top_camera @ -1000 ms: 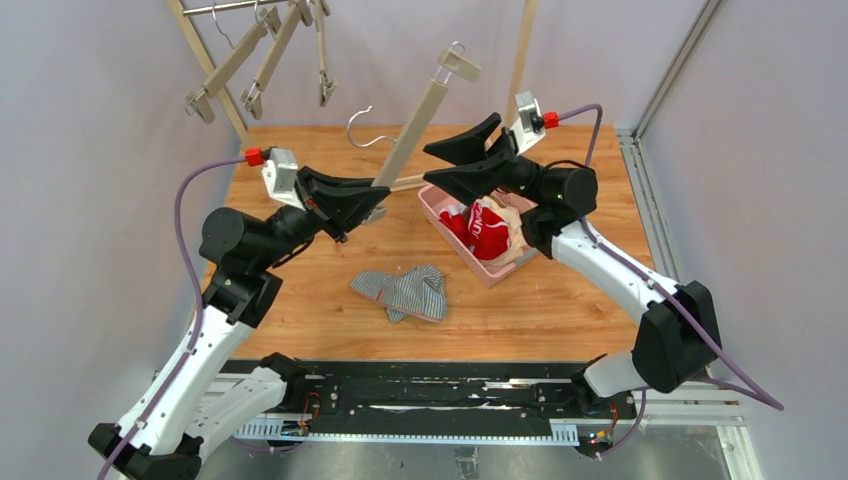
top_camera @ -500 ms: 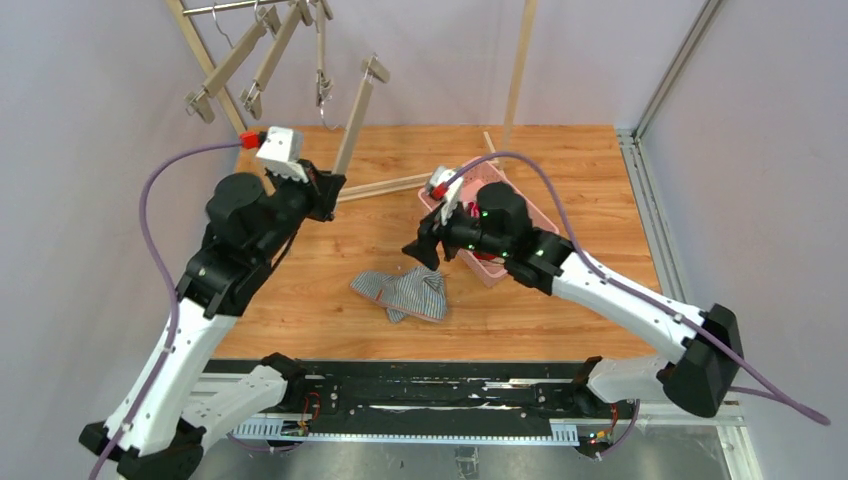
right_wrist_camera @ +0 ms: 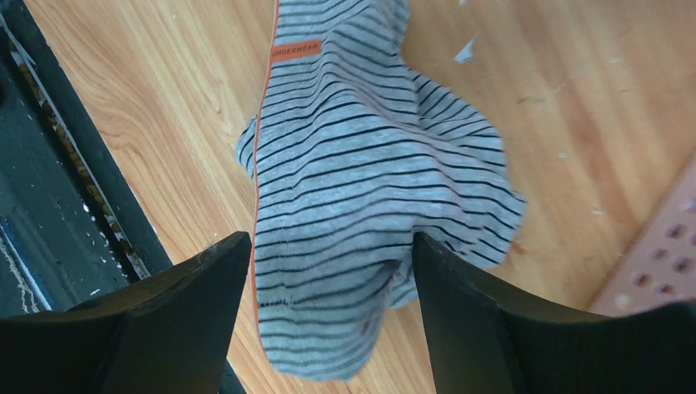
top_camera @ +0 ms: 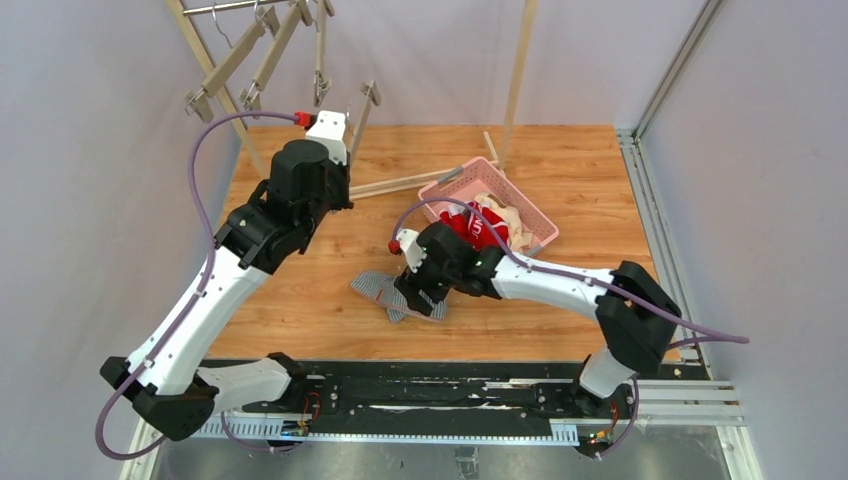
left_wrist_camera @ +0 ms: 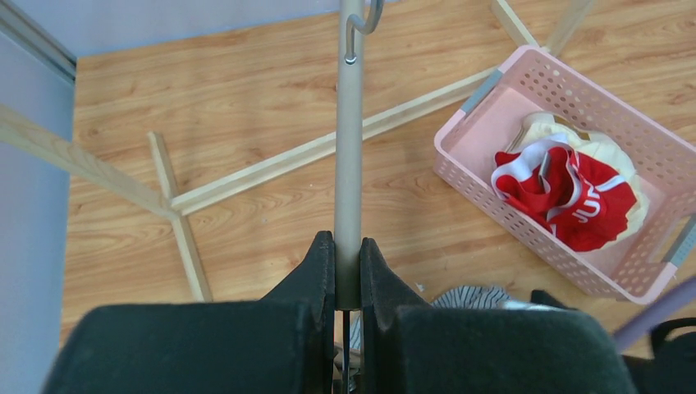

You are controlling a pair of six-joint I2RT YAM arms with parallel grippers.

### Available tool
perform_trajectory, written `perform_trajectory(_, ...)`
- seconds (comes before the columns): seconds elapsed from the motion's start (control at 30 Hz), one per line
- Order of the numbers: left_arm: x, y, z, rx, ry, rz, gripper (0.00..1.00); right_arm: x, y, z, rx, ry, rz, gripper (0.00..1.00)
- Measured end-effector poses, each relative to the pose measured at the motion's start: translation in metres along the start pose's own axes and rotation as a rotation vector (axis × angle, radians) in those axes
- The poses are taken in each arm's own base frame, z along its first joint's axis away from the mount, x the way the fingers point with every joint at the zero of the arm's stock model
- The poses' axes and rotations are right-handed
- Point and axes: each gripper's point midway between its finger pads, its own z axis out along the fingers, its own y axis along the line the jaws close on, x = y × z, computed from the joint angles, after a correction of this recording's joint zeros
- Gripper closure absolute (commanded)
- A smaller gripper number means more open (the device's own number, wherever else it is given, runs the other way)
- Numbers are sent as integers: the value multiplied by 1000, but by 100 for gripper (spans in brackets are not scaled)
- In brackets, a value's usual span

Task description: Remove the underwear clipped to the hanger

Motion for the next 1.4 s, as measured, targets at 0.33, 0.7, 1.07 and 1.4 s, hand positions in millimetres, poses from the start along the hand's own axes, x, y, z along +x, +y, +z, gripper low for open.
perform_trajectory(0.33, -37, -27, 26, 59, -10, -11, 100, 50, 16, 53, -89, 163, 128, 96)
perform_trajectory(0.7, -92, -18, 52, 95, -27, -59, 100, 33, 12, 15, -14, 201, 155, 99)
perform_trajectory(1.07, -123, -18, 46, 147, -51, -75, 100, -138, -79, -185, 406, -361, 105, 99)
perform_trajectory(1.4, -129, -18, 61, 159, -43, -83, 100, -118, -176, -213, 604, -333, 237, 99)
